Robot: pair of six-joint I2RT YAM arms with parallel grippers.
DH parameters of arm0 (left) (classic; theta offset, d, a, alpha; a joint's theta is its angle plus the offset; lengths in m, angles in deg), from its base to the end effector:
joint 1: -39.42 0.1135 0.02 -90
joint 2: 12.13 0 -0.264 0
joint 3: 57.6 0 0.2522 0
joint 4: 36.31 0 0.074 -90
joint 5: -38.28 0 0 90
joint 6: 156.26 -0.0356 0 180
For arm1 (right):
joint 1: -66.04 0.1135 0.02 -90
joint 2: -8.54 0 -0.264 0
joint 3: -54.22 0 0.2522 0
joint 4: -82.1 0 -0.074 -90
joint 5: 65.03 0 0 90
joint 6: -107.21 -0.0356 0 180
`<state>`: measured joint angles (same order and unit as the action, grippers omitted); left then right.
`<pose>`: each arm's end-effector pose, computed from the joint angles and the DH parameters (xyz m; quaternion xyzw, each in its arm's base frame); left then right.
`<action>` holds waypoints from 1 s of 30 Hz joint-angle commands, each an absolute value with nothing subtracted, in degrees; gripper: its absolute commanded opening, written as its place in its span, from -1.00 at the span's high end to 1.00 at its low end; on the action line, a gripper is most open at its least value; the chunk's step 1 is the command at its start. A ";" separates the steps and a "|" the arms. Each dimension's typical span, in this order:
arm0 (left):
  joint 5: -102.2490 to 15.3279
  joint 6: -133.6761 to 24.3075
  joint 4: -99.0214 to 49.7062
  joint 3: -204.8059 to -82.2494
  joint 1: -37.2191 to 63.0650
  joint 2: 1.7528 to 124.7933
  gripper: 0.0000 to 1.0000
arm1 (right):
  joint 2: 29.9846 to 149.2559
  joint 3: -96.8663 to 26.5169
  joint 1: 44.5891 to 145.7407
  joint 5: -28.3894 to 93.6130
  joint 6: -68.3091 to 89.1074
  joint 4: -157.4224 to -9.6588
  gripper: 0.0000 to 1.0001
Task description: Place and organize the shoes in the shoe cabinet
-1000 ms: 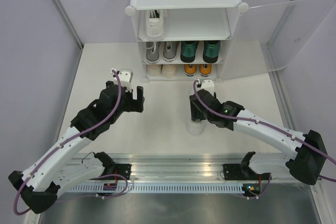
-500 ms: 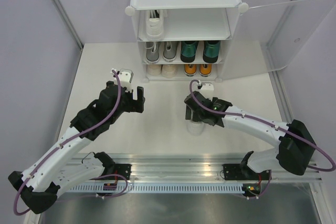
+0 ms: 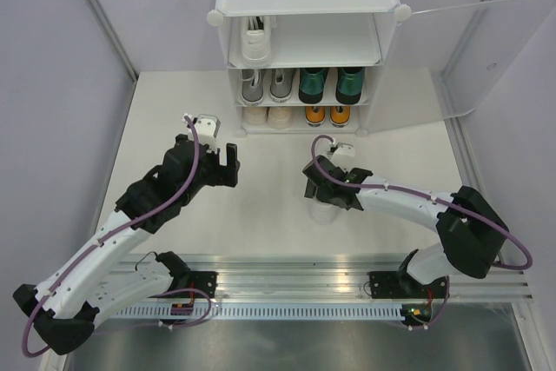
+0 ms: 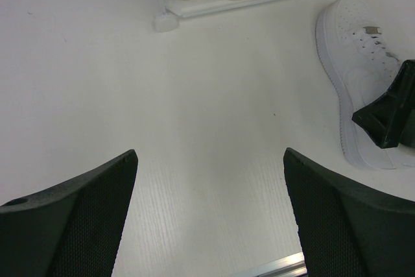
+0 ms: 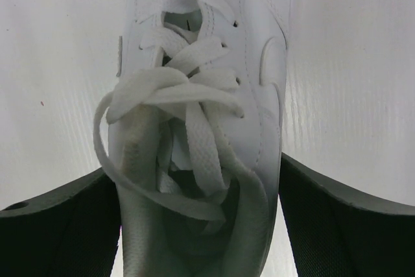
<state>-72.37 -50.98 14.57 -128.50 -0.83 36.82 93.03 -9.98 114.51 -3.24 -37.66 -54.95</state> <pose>0.1413 -0.1031 0.3550 0.0943 0.8470 -0.0962 0.5142 0.1973 0.1974 0.1947 0.1090 0.9389 0.0290 0.3252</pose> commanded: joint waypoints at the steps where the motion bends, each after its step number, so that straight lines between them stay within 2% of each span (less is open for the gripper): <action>1: -71.67 -52.29 12.78 -128.84 -0.83 36.12 -0.90 | 94.41 -7.79 112.89 -2.81 -37.72 -57.50 -0.80; 7: -71.76 -52.38 12.78 -128.75 -0.83 36.12 -0.90 | 95.81 -8.05 112.18 0.01 -32.37 -60.31 -0.71; 14: -71.76 -52.38 12.69 -128.75 -0.83 36.12 -0.90 | 95.99 -8.49 112.18 7.21 -17.08 -64.36 -0.38; 20: -71.85 -52.38 12.69 -128.75 -0.83 36.21 -0.90 | 96.69 -9.64 112.27 12.40 -5.82 -64.36 -0.30; 22: -71.85 -52.38 12.69 -128.75 -0.83 36.29 -0.90 | 96.61 -9.99 112.18 12.40 -3.81 -64.36 -0.39; 23: -71.85 -52.38 12.69 -128.75 -0.83 36.29 -0.90 | 96.43 -10.08 112.18 11.71 -3.53 -64.01 -0.52; 26: -71.85 -52.38 12.69 -128.75 -0.74 36.47 -0.90 | 96.34 -10.69 112.18 8.29 -5.18 -63.13 -0.73; 30: -71.76 -52.38 12.69 -128.75 -0.83 36.56 -0.90 | 97.48 -12.62 111.92 7.04 -9.58 -61.46 -0.78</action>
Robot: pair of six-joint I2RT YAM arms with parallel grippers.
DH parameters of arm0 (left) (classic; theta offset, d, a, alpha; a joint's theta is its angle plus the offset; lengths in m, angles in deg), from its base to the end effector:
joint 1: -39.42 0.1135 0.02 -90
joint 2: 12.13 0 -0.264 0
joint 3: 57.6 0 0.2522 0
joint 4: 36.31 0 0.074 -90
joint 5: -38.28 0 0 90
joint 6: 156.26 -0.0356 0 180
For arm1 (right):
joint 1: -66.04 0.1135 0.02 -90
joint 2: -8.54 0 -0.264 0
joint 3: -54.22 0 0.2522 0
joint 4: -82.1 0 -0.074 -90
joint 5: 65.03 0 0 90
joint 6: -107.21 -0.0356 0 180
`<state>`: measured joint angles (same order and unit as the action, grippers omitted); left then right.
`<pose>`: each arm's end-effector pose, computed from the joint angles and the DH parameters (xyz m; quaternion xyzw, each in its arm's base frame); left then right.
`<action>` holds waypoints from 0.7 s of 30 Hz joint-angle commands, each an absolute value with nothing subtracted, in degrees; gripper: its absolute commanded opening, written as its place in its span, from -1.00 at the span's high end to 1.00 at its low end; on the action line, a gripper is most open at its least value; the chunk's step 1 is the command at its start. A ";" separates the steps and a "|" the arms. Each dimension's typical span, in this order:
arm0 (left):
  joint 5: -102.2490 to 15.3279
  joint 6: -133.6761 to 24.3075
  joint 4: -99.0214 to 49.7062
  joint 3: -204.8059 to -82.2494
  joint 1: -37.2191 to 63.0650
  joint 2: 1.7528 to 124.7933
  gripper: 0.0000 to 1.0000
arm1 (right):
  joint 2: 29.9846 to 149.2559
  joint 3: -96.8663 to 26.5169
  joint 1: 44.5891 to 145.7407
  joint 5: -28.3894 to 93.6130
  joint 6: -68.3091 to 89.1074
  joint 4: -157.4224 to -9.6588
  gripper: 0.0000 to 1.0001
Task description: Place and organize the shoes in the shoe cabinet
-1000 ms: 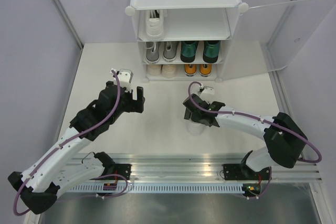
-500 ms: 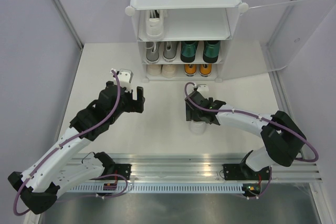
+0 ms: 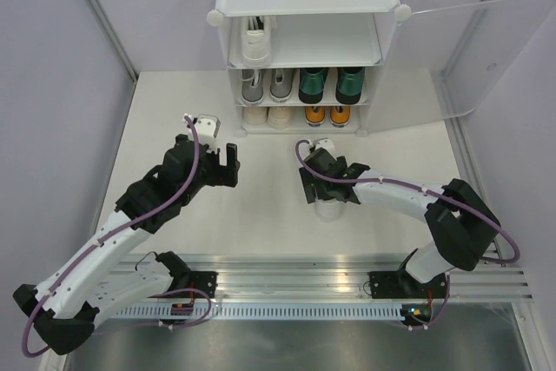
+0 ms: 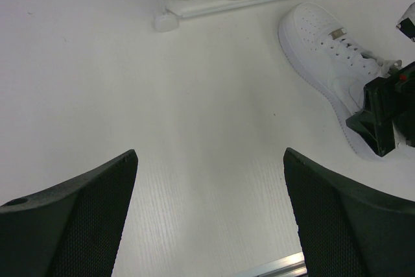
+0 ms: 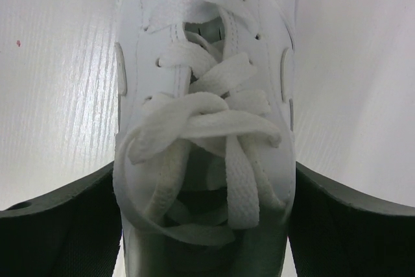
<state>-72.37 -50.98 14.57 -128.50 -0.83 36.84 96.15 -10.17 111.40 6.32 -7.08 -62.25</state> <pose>0.1413 -0.1032 0.3549 0.0943 0.8471 -0.0962 0.5141 0.2164 0.2029 0.1856 -0.1311 0.9425 0.0231 0.3065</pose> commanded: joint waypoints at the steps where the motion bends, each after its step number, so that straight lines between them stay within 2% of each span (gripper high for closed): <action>1: -71.76 -52.38 12.69 -128.75 -0.83 36.47 -0.90 | 97.75 -12.89 111.83 7.22 -10.55 -61.29 -0.79; 8: -71.76 -52.38 12.78 -128.75 -0.83 36.65 -0.90 | 100.47 -13.86 111.39 6.34 -15.74 -61.28 -0.81; 12: -71.67 -52.38 12.69 -128.75 -0.83 36.65 -0.90 | 100.82 -13.07 111.39 6.25 -16.27 -61.46 -0.75; 15: -71.59 -52.38 12.78 -128.75 -0.83 36.65 -0.90 | 100.91 -12.01 111.48 6.51 -16.19 -61.81 -0.58; 16: -71.59 -52.38 12.69 -128.75 -0.83 36.65 -0.90 | 101.00 -11.84 111.39 6.77 -16.01 -62.07 -0.42; 18: -71.59 -52.38 12.69 -128.75 -0.83 36.65 -0.90 | 100.56 -11.66 111.39 7.39 -15.57 -62.25 -0.23; 19: -71.59 -52.38 12.69 -128.75 -0.83 36.73 -0.90 | 99.69 -11.75 111.39 7.57 -15.22 -62.25 -0.04; 21: -71.50 -52.38 12.78 -128.75 -0.83 36.65 -0.90 | 98.11 -12.10 111.39 8.01 -14.69 -62.25 0.14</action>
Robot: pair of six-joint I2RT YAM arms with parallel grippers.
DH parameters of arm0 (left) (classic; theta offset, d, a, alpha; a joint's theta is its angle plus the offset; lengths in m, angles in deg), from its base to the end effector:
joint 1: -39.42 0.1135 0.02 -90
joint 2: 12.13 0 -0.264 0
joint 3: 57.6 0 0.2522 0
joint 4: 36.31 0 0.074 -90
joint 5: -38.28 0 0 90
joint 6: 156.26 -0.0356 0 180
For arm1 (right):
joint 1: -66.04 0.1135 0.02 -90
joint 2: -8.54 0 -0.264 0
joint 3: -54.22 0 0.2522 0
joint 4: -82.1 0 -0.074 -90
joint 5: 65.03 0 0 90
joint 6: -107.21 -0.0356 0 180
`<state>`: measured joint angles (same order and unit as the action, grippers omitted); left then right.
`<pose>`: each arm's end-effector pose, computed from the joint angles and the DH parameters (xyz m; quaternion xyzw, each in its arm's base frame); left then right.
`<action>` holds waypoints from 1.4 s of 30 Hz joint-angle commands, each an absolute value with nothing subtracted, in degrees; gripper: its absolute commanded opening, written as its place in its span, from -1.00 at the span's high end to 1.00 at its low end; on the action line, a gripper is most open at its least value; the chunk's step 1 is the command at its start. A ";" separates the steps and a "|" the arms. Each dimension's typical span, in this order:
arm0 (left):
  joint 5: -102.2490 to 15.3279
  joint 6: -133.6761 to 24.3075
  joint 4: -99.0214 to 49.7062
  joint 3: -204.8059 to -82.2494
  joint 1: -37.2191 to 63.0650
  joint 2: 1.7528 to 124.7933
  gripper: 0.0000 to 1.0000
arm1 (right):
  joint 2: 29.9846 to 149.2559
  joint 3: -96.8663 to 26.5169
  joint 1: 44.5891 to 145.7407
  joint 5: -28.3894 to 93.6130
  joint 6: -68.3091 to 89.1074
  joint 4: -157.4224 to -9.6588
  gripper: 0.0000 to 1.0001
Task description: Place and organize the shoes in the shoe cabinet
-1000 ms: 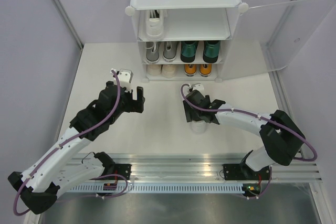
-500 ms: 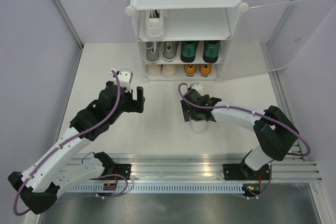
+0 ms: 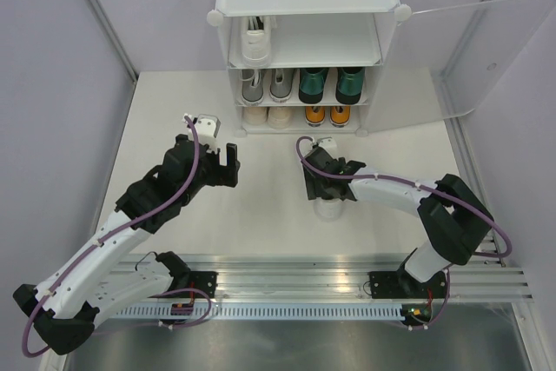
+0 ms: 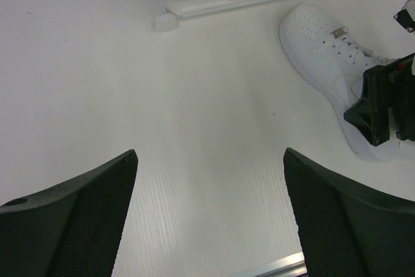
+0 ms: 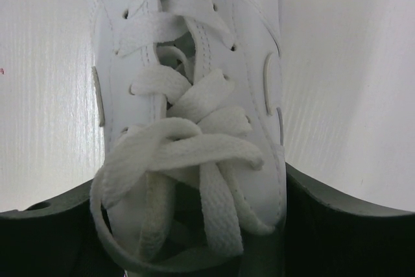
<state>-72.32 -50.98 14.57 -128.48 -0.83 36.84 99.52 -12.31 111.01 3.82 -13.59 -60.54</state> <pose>0.1413 -0.1032 0.3548 0.0946 0.8472 -0.0964 0.5138 0.2247 0.2063 0.1786 -0.0732 0.9517 0.0065 0.2982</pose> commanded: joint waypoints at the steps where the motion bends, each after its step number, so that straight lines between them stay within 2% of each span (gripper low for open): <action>1: -71.67 -52.38 12.78 -128.66 -0.83 36.73 -0.90 | 96.19 -12.27 111.39 8.01 -14.52 -61.99 0.27; 4: -71.85 -52.47 12.78 -128.66 -0.92 36.73 -0.90 | 92.23 -14.38 111.30 7.39 -13.37 -59.71 0.53; 12: -72.20 -52.47 12.69 -128.66 -0.83 36.38 -0.90 | 82.38 -21.67 110.60 5.37 -10.48 -52.24 0.90; 21: -72.46 -52.47 12.78 -128.75 -0.74 36.21 -0.90 | 74.47 -29.93 110.60 4.67 -7.40 -44.33 0.93; 26: -72.46 -52.47 12.78 -128.66 -0.83 36.03 -0.90 | 74.28 -37.23 110.60 2.39 -4.94 -42.21 0.93; 32: -72.73 -52.47 12.69 -128.66 -0.83 35.86 -0.90 | 79.63 -48.65 109.99 0.36 -2.48 -41.51 0.95; 42: -72.73 -52.47 12.69 -128.58 -0.83 35.77 -0.91 | 98.61 -74.46 102.96 3.00 -0.01 -38.17 0.95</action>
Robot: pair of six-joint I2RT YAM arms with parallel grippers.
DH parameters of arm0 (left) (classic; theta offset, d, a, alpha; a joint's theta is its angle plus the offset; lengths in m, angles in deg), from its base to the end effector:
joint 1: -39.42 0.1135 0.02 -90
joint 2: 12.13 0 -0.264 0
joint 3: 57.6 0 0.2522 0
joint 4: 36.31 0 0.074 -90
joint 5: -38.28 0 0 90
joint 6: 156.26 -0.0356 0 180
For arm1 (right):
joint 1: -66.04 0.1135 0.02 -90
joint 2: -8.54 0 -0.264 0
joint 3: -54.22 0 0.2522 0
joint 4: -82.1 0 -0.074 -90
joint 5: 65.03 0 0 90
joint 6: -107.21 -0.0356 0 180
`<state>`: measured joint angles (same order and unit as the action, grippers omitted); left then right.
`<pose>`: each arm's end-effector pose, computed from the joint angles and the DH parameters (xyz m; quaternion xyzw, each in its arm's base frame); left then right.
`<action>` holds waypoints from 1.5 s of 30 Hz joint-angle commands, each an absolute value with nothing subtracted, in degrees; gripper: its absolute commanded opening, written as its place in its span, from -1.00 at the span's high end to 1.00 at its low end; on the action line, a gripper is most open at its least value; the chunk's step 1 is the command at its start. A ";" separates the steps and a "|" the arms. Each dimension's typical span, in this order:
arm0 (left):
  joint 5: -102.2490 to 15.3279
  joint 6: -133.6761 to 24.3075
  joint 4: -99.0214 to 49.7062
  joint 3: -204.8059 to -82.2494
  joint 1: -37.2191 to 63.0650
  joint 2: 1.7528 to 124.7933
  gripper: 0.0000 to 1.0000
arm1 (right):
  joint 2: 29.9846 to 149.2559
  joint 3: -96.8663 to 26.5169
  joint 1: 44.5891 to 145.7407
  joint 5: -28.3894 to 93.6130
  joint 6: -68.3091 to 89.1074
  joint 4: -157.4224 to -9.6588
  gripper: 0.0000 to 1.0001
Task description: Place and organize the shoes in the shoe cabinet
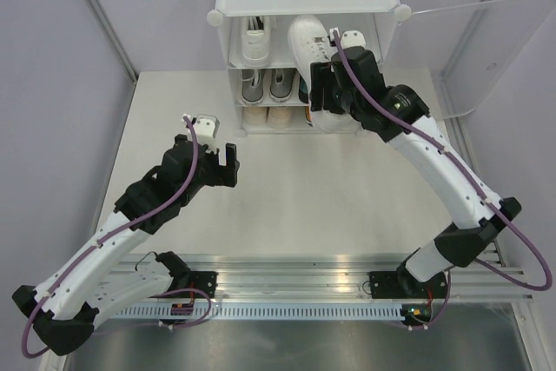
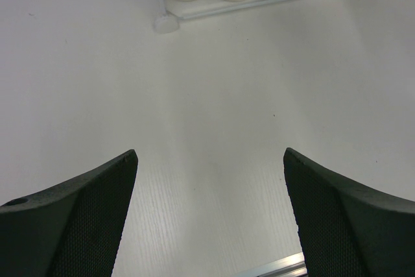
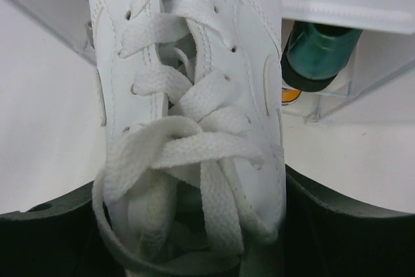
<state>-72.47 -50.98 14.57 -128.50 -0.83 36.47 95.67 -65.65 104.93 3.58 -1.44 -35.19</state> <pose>0.1402 -0.1021 0.3559 0.0930 0.8456 -0.0970 0.5166 0.2508 0.1856 0.4600 -0.0581 0.8539 0.0957 0.5082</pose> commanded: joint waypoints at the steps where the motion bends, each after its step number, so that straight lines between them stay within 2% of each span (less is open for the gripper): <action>1: -72.64 -52.47 12.69 -128.66 -0.74 35.77 -0.90 | 99.93 -76.33 102.60 3.43 0.34 -37.82 0.96; 6: -72.29 -52.47 12.69 -128.66 -0.83 35.85 -0.90 | 107.93 -88.09 101.55 3.96 1.39 -35.54 0.96; 13: -71.85 -52.47 12.69 -128.75 -0.83 35.86 -0.90 | 113.74 -96.55 100.40 3.70 1.13 -35.53 0.95; 37: -70.97 -52.38 12.78 -128.75 -0.83 36.03 -0.91 | 120.25 -97.53 99.08 4.05 -1.68 -46.69 0.91; 42: -70.79 -52.38 12.78 -128.66 -0.83 36.03 -0.91 | 121.30 -97.79 99.00 3.96 -1.86 -48.01 0.78; 45: -70.88 -52.46 12.78 -128.66 -0.83 36.12 -0.90 | 121.74 -97.88 98.82 4.05 -1.77 -48.28 0.57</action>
